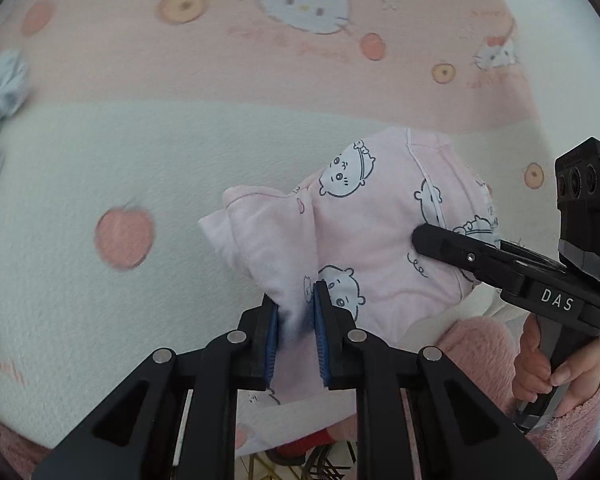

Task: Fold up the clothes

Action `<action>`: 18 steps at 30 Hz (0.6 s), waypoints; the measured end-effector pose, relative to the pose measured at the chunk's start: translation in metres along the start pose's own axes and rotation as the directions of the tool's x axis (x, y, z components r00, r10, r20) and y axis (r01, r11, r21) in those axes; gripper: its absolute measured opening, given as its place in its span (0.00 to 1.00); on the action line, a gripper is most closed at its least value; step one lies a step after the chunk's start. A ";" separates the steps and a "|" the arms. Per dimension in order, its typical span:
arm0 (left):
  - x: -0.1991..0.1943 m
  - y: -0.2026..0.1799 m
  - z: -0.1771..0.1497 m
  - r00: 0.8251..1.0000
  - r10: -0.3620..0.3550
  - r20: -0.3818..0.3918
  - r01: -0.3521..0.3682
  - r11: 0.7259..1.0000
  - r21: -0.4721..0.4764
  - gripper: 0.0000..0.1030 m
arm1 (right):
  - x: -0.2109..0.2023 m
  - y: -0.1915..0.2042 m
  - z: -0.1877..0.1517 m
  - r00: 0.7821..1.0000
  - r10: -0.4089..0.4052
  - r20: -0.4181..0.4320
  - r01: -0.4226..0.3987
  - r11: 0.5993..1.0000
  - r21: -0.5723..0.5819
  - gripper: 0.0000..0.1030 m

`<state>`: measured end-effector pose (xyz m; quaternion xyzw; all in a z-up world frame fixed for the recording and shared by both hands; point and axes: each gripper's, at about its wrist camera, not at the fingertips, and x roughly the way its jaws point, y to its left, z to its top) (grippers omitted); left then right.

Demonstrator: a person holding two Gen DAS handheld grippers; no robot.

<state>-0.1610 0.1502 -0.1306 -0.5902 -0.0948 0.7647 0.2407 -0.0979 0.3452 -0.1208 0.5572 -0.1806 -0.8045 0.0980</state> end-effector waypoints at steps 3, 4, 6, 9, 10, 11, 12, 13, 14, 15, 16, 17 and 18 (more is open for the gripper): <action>0.013 -0.062 0.036 0.999 -0.046 0.005 0.045 0.996 0.076 0.16 | -0.039 -0.049 0.017 0.998 -0.045 0.048 0.043 0.998 0.036 0.40; 0.020 -0.080 0.047 0.998 -0.063 0.004 0.063 0.994 0.094 0.16 | -0.053 -0.066 0.023 0.996 -0.060 0.064 0.057 0.997 0.049 0.40; 0.037 -0.114 0.071 0.995 -0.101 0.005 0.100 0.987 0.124 0.16 | -0.079 -0.099 0.034 0.991 -0.091 0.095 0.084 0.994 0.074 0.40; 0.065 -0.152 0.092 0.992 -0.124 0.016 0.120 0.980 0.162 0.16 | -0.117 -0.148 0.051 0.981 -0.138 0.138 0.123 0.986 0.114 0.40; 0.075 -0.163 0.095 0.992 -0.128 0.014 0.124 0.979 0.163 0.16 | -0.119 -0.165 0.054 0.979 -0.148 0.138 0.131 0.984 0.124 0.40; 0.084 -0.173 0.098 0.991 -0.130 0.011 0.127 0.978 0.164 0.16 | -0.120 -0.182 0.058 0.978 -0.158 0.138 0.140 0.981 0.134 0.40; 0.095 -0.181 0.101 0.992 -0.128 0.010 0.125 0.979 0.160 0.16 | -0.121 -0.199 0.061 0.976 -0.168 0.138 0.148 0.978 0.144 0.40; 0.107 -0.188 0.105 0.992 -0.124 0.009 0.121 0.981 0.155 0.16 | -0.117 -0.213 0.064 0.975 -0.177 0.131 0.157 0.976 0.154 0.40; 0.118 -0.194 0.107 0.994 -0.110 0.014 0.107 0.982 0.155 0.16 | -0.112 -0.227 0.065 0.975 -0.183 0.127 0.162 0.973 0.163 0.40; 0.130 -0.200 0.109 0.995 -0.094 0.021 0.090 0.983 0.157 0.16 | -0.106 -0.239 0.066 0.975 -0.183 0.129 0.161 0.973 0.166 0.40; 0.141 -0.206 0.111 0.997 -0.078 0.028 0.073 0.985 0.159 0.16 | -0.101 -0.251 0.067 0.974 -0.183 0.131 0.160 0.972 0.169 0.40; 0.153 -0.211 0.113 0.997 -0.064 0.033 0.058 0.985 0.163 0.16 | -0.095 -0.262 0.068 0.974 -0.184 0.133 0.160 0.972 0.172 0.40; 0.162 -0.213 0.112 0.998 -0.059 0.033 0.053 0.985 0.164 0.16 | -0.090 -0.270 0.069 0.972 -0.191 0.140 0.166 0.971 0.173 0.40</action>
